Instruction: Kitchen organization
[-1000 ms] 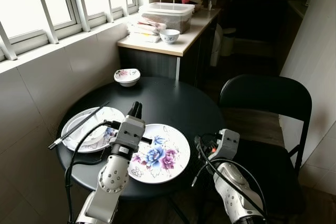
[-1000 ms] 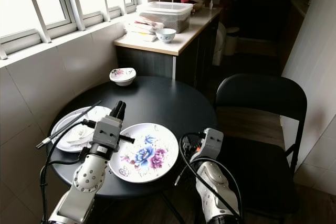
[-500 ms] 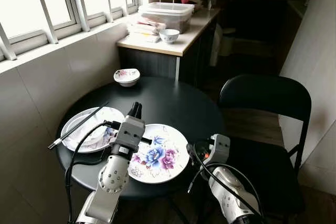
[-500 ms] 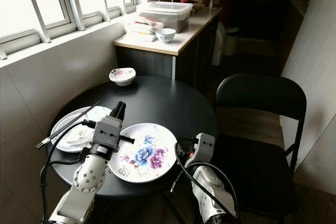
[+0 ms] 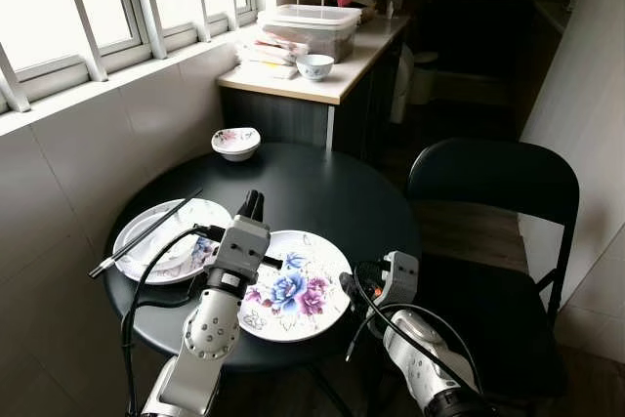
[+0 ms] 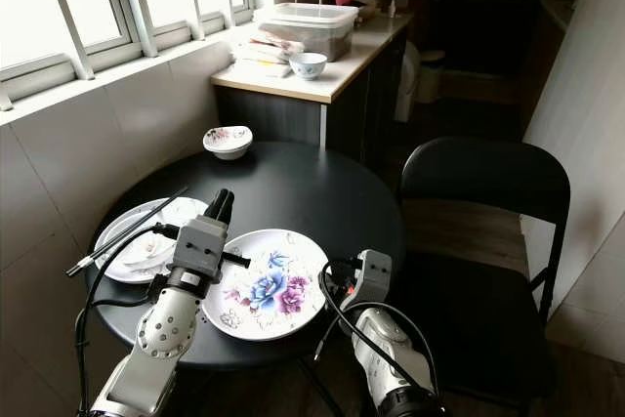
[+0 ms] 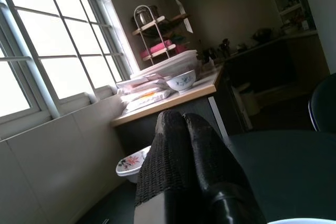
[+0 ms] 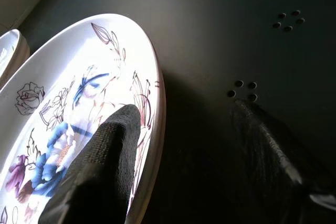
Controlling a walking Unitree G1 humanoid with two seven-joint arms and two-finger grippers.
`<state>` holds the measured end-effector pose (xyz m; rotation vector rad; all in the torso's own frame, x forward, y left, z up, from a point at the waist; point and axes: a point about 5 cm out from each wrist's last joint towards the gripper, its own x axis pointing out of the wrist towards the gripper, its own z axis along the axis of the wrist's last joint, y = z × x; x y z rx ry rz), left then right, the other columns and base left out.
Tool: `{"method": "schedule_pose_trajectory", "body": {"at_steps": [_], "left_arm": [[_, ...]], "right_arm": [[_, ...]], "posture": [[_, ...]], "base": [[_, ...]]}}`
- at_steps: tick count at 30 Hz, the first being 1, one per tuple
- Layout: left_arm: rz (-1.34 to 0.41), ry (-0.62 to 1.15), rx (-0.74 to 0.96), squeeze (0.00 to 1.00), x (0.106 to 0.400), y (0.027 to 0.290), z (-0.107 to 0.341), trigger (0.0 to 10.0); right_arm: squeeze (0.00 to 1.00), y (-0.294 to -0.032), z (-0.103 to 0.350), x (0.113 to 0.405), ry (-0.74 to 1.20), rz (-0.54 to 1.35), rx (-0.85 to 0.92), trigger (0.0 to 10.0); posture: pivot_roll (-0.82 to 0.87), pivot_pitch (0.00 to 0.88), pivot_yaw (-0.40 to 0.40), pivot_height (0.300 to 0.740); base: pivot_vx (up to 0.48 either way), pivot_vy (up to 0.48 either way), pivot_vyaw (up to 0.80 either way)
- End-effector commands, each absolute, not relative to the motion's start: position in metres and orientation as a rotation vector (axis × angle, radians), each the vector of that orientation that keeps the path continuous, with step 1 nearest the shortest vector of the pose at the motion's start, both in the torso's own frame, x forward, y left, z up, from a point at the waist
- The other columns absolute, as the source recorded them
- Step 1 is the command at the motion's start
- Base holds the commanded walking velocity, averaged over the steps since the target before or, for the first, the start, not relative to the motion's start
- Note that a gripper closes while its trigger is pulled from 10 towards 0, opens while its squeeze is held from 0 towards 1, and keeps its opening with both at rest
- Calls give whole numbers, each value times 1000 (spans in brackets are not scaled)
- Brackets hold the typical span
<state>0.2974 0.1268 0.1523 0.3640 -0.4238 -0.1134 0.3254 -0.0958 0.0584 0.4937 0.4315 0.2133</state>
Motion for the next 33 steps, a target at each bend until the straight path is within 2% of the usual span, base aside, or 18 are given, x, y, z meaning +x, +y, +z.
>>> {"method": "schedule_pose_trajectory", "body": {"at_steps": [1, 13, 20, 28, 33], "left_arm": [[-114, -427, 371, 0, 300, 126, 154, 10000], [-119, -426, 372, 0, 300, 125, 154, 10000], [-120, -424, 371, 0, 300, 124, 153, 10000], [-127, -419, 371, 0, 301, 123, 150, 10000], [-126, -419, 372, 0, 301, 123, 150, 10000]], "right_arm": [[0, -87, 65, 331, 423, 242, 544, 10000], [0, -73, 69, 336, 468, 282, 599, 10000], [0, -75, 63, 335, 510, 254, 610, 10000], [0, -75, 50, 328, 570, 312, 342, 10000], [0, -77, 48, 328, 577, 300, 335, 10000]], "posture": [[35, 0, 0, 740], [40, 0, -2, 740], [40, 0, -3, 740], [35, 0, -2, 740], [38, 0, -3, 740]], "base": [[0, 0, 0], [0, 0, 0], [0, 0, 0], [0, 0, 0], [0, 0, 0]]}}
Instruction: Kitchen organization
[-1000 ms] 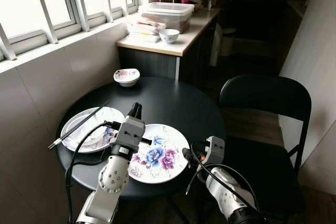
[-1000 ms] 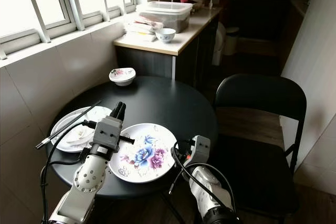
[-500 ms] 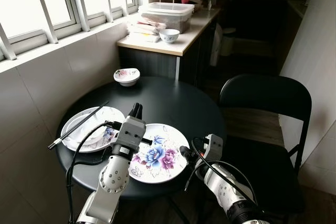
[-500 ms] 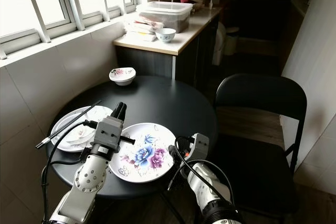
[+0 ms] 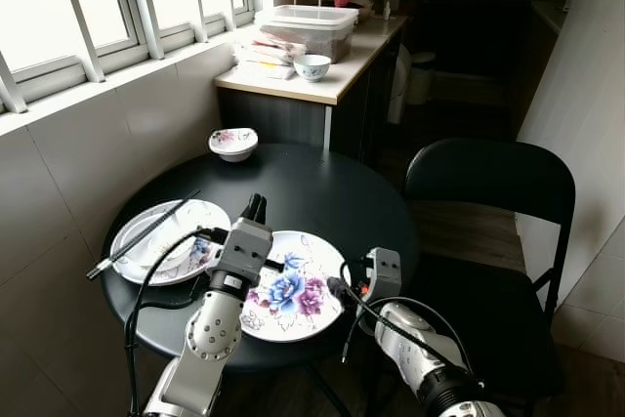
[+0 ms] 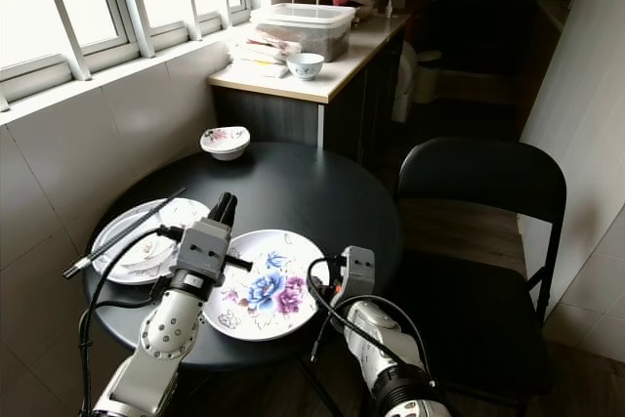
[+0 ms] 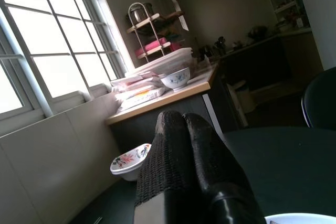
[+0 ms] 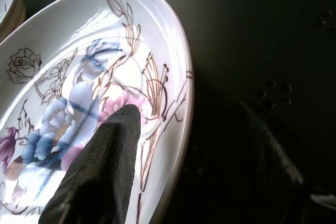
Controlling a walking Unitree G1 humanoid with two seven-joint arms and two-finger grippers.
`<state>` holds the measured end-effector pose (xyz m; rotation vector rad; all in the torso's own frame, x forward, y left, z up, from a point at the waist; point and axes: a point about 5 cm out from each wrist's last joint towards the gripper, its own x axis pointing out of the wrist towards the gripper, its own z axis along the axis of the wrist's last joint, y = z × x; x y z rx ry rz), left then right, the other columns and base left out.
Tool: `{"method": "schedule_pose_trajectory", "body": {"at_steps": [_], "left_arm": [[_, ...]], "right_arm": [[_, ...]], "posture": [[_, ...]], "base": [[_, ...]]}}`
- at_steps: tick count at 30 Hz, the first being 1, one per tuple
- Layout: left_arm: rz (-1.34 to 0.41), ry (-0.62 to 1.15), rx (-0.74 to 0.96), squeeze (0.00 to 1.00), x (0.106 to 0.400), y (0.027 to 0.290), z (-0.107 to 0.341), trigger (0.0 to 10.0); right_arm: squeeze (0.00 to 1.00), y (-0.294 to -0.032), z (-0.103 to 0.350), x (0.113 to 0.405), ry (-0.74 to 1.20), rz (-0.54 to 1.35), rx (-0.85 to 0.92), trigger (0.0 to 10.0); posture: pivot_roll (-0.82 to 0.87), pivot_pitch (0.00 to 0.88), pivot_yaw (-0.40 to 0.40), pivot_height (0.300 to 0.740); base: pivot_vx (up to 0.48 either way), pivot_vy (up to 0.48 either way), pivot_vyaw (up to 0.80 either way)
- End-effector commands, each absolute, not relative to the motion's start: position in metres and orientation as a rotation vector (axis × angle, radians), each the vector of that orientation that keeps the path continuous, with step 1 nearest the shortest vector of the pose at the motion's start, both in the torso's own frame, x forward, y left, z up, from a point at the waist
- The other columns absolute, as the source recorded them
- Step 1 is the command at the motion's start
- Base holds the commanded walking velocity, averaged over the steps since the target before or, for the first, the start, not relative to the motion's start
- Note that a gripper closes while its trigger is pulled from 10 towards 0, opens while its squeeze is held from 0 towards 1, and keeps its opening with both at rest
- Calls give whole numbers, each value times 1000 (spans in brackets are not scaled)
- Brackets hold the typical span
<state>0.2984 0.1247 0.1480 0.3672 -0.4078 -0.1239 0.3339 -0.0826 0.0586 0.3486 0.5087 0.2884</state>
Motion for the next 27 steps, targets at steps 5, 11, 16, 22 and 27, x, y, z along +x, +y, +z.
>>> {"method": "schedule_pose_trajectory", "body": {"at_steps": [5, 11, 16, 22, 27], "left_arm": [[-128, -412, 375, 0, 301, 124, 148, 10000], [-130, -407, 377, 0, 301, 124, 147, 10000], [-130, -406, 377, 0, 301, 124, 147, 10000], [-129, -405, 378, 0, 301, 124, 147, 10000], [-128, -404, 378, 0, 301, 124, 147, 10000]], "right_arm": [[0, -78, 48, 329, 573, 288, 337, 10000], [0, -80, 46, 329, 587, 275, 324, 10000], [0, -86, 43, 328, 600, 224, 291, 667], [0, -88, 45, 329, 590, 210, 301, 0], [0, -87, 49, 331, 576, 204, 313, 0]], "posture": [[37, 0, -2, 740], [36, 0, 0, 740], [34, 0, 0, 740], [34, 0, 0, 740], [34, 0, 0, 740]], "base": [[0, 0, 0], [0, 0, 0], [0, 0, 0], [0, 0, 0], [0, 0, 0]]}}
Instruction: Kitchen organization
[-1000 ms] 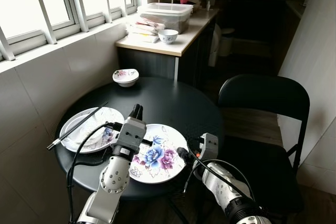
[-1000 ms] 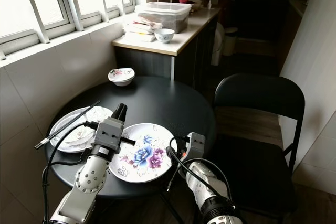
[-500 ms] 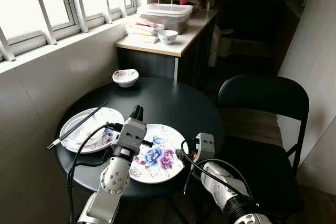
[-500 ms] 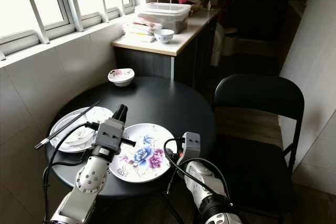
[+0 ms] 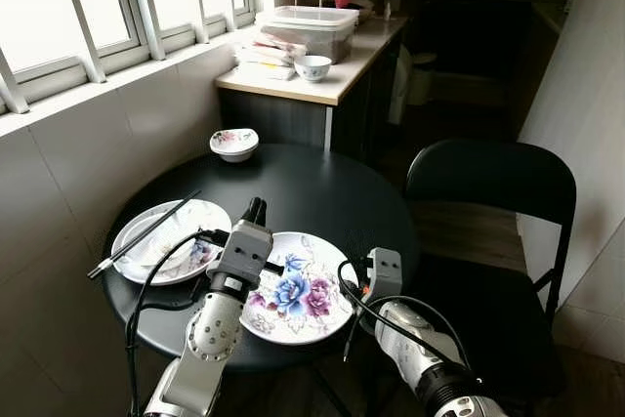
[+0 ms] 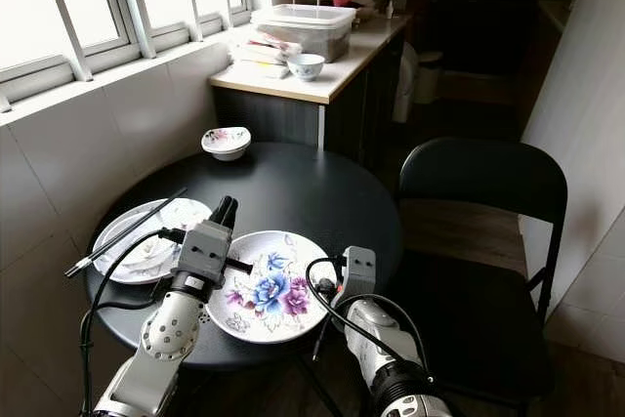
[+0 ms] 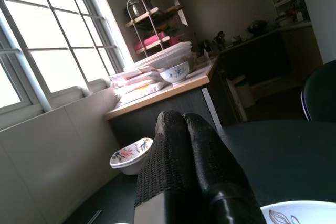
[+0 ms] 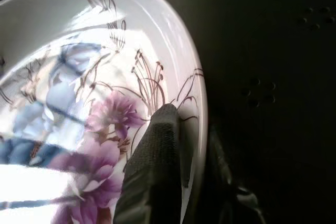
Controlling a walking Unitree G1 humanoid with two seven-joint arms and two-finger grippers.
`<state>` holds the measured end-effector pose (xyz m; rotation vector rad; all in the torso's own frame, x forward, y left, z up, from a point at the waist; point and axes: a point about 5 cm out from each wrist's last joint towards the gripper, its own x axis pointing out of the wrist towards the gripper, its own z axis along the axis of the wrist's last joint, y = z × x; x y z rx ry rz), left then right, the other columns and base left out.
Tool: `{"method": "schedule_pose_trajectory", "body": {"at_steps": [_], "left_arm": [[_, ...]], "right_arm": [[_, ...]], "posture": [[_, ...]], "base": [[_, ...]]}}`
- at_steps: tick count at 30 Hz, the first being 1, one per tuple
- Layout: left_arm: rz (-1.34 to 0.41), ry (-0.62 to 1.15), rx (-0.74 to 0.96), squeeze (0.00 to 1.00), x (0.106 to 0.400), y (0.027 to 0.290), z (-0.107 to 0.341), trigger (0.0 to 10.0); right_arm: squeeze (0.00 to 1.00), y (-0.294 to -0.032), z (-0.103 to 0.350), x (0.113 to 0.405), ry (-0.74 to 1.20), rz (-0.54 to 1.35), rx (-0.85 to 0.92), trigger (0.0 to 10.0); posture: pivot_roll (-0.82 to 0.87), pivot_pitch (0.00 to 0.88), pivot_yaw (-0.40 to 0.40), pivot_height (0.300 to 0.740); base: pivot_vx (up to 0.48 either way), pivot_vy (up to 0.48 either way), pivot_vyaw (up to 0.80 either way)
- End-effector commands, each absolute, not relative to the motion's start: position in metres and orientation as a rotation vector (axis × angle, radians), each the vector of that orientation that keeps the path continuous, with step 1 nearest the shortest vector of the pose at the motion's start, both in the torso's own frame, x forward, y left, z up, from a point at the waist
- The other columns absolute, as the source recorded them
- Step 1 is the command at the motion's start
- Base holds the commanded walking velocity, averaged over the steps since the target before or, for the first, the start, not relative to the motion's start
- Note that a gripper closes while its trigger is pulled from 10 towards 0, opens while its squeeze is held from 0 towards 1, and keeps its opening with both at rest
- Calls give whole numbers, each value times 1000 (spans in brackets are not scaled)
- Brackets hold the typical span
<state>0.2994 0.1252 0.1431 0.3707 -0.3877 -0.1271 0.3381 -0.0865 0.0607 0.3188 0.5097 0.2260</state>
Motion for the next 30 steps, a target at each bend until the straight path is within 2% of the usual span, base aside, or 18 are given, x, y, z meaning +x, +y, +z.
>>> {"method": "schedule_pose_trajectory", "body": {"at_steps": [1, 10, 13, 15, 19, 24, 30], "left_arm": [[-128, -404, 379, 0, 301, 124, 147, 10000], [-126, -401, 379, 0, 301, 125, 146, 10000], [-125, -401, 378, 0, 301, 125, 146, 10000], [-125, -401, 378, 0, 301, 125, 146, 10000], [-117, -389, 378, 0, 301, 128, 143, 10000], [-115, -382, 378, 0, 299, 129, 141, 10000], [-113, -379, 382, 0, 299, 129, 141, 10000]], "right_arm": [[0, -86, 50, 332, 570, 203, 320, 0], [0, -83, 76, 338, 436, 169, 462, 0], [0, -86, 97, 341, 283, 183, 542, 0], [0, -87, 100, 341, 264, 185, 550, 0], [0, -105, 125, 343, 76, 136, 526, 0], [0, -114, 151, 339, -82, 131, 468, 0], [0, -112, 159, 336, -135, 148, 420, 0]], "posture": [[34, 0, -1, 740], [32, 0, -1, 740], [30, 0, -2, 740], [30, 0, -2, 740], [26, 0, -2, 740], [22, 0, 1, 740], [24, 0, 1, 740]], "base": [[0, 0, 0], [0, 0, 0], [0, 0, 0], [0, 0, 0], [0, 0, 0], [0, 0, 0], [0, 0, 454]]}}
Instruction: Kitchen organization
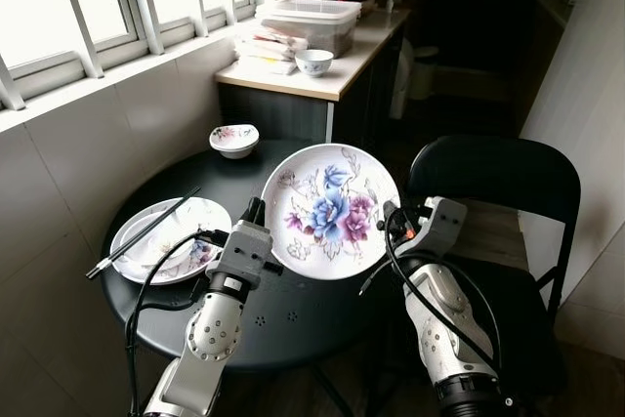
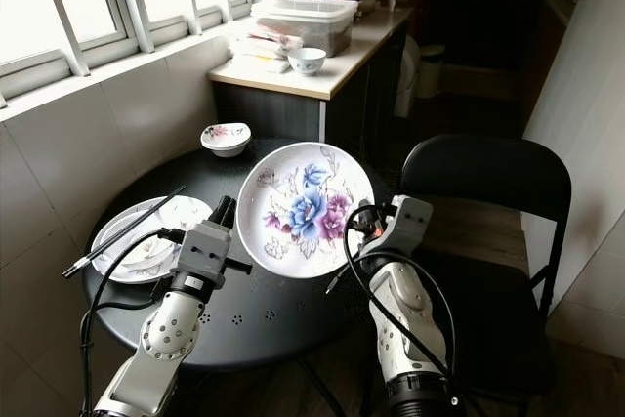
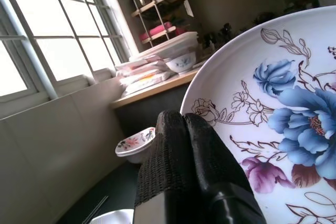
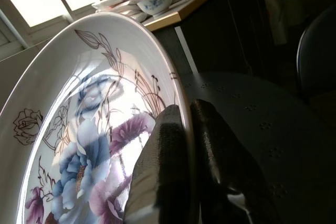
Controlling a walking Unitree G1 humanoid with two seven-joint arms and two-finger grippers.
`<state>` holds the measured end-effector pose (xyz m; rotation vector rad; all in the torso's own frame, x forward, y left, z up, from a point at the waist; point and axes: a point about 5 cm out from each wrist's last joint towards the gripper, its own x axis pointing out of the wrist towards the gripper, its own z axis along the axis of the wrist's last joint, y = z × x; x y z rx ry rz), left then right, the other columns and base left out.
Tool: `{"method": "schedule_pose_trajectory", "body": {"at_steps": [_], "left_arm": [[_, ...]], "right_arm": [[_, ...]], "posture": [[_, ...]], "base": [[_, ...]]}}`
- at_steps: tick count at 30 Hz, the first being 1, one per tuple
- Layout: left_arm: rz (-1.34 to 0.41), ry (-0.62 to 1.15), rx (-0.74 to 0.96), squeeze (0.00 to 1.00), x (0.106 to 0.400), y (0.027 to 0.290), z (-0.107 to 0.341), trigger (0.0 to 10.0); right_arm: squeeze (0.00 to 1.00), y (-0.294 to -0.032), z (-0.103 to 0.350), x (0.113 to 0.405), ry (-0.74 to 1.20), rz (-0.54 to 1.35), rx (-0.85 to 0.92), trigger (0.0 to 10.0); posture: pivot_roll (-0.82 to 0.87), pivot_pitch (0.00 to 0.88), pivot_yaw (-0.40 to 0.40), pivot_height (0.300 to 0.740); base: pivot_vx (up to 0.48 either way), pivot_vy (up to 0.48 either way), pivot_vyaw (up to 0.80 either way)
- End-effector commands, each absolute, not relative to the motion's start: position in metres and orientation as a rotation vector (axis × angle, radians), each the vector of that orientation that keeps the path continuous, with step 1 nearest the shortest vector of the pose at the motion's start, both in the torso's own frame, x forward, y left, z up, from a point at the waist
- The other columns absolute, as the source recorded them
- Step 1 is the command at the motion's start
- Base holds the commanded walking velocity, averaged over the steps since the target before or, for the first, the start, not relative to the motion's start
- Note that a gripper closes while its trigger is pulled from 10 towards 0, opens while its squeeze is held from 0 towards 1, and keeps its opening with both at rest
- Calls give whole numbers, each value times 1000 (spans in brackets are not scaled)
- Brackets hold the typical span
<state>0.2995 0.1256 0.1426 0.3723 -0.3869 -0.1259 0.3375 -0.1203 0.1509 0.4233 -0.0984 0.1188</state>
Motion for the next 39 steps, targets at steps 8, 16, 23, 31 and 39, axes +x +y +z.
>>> {"method": "schedule_pose_trajectory", "body": {"at_steps": [8, 16, 23, 31, 39], "left_arm": [[-43, -291, 393, 0, 296, 150, 128, 10000], [-36, -270, 389, 0, 297, 151, 125, 10000], [-44, -242, 378, 0, 298, 149, 123, 10000], [-33, -258, 389, 0, 298, 149, 125, 10000], [-27, -263, 396, 0, 297, 151, 125, 10000]], "right_arm": [[0, -107, 173, 327, -258, 186, 290, 0], [0, -100, 185, 322, -337, 234, 221, 0], [0, -98, 187, 321, -355, 243, 213, 0], [0, -99, 189, 320, -375, 239, 197, 0], [0, -97, 187, 319, -372, 260, 190, 0]], "posture": [[28, 0, 2, 740], [30, 0, 1, 740], [26, 0, 3, 740], [26, 0, 1, 740], [30, 0, 0, 740]], "base": [[0, 0, 800], [0, 0, 800], [0, 278, 800], [0, 252, 800], [0, 0, 800]]}}
